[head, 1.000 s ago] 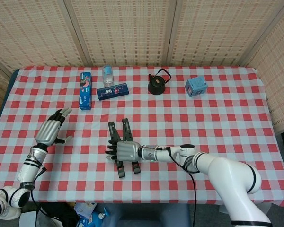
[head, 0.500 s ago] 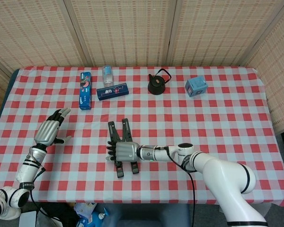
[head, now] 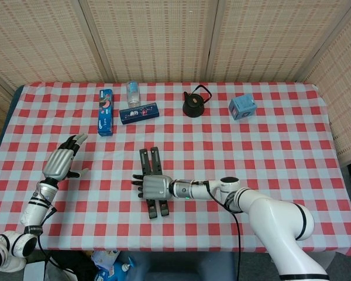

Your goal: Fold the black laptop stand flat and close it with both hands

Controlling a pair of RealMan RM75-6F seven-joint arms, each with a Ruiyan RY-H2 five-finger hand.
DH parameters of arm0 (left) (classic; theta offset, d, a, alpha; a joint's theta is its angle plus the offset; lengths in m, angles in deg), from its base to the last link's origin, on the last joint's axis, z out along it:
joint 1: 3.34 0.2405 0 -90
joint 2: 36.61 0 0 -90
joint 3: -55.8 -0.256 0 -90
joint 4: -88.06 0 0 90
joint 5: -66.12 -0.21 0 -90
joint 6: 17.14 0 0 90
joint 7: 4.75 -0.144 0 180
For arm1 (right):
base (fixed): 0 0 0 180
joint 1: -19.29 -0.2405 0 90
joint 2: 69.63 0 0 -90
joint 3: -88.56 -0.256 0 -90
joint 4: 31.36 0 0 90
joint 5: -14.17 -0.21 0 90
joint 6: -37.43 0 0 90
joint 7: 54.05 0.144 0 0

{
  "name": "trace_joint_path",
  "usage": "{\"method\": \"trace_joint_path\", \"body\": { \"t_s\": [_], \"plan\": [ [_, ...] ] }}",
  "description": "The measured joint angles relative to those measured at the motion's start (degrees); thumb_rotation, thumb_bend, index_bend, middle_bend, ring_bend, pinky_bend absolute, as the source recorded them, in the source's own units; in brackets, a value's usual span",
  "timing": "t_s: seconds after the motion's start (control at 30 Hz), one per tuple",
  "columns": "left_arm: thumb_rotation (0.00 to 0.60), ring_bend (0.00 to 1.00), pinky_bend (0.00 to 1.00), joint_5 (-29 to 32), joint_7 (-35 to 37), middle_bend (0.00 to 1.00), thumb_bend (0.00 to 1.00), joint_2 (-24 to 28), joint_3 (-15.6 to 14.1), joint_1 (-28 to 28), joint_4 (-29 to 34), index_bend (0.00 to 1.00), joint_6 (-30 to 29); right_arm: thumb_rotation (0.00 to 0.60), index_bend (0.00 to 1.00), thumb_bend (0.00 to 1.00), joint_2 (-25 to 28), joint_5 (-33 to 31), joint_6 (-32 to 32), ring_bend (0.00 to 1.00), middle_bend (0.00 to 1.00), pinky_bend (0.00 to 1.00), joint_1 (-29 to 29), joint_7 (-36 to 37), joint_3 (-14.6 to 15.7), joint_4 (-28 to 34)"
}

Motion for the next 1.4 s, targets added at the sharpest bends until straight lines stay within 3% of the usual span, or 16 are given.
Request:
{"method": "trace_joint_path", "body": {
  "t_s": [0.27, 0.37, 0.43, 0.5, 0.57, 0.67, 1.03, 1.4],
  "plan": [
    [0.600, 0.00, 0.16, -0.27, -0.19, 0.00, 0.21, 0.05, 0.05, -0.04, 0.21, 0.00, -0.10, 0.600, 0.46, 0.20, -0.32, -0.25, 2.63, 0.10, 0.46, 0.09, 1.01, 1.38, 0.52, -0.86],
    [0.600, 0.00, 0.16, -0.29, -0.30, 0.00, 0.21, 0.08, 0.08, -0.06, 0.34, 0.00, -0.08, 0.600, 0.47, 0.20, -0.28, -0.25, 3.44, 0.10, 0.44, 0.10, 1.26, 1.64, 0.68, -1.18],
    [0.600, 0.00, 0.16, -0.29, -0.39, 0.00, 0.21, 0.11, 0.12, -0.04, 0.46, 0.00, -0.13, 0.600, 0.37, 0.18, -0.06, -0.40, 3.42, 0.09, 0.34, 0.10, 1.32, 1.58, 0.67, -1.02],
    [0.600, 0.00, 0.16, -0.33, -0.54, 0.00, 0.21, 0.16, 0.13, -0.01, 0.62, 0.00, -0.24, 0.600, 0.13, 0.13, 0.40, -0.93, 3.00, 0.04, 0.18, 0.10, 1.40, 1.27, 0.44, -0.21],
    [0.600, 0.00, 0.16, -0.38, -0.62, 0.00, 0.21, 0.27, 0.14, 0.03, 0.86, 0.00, -0.35, 0.600, 0.01, 0.09, 1.06, -1.68, 2.61, 0.00, 0.08, 0.10, 1.60, 0.49, -0.01, 1.18],
    [0.600, 0.00, 0.16, -0.46, -0.88, 0.00, 0.21, 0.51, 0.08, 0.16, 1.24, 0.00, -0.52, 0.600, 0.00, 0.07, 2.45, -3.04, 2.28, 0.00, 0.00, 0.08, 2.18, -1.71, -1.01, 3.91],
    [0.600, 0.00, 0.16, 0.77, -3.74, 0.00, 0.22, 2.91, 0.26, 1.36, 4.39, 0.00, -1.34, 0.600, 0.00, 0.07, 12.08, -12.64, 4.50, 0.00, 0.00, 0.07, 9.81, -15.36, -6.57, 19.16],
    [0.600, 0.00, 0.16, 5.41, -11.40, 0.00, 0.21, 6.91, 1.38, 5.36, 10.40, 0.00, -5.47, 0.600, 0.00, 0.19, 24.71, -26.79, 21.61, 0.00, 0.13, 0.11, 28.06, -27.28, -11.58, 39.10]
  ]
}}
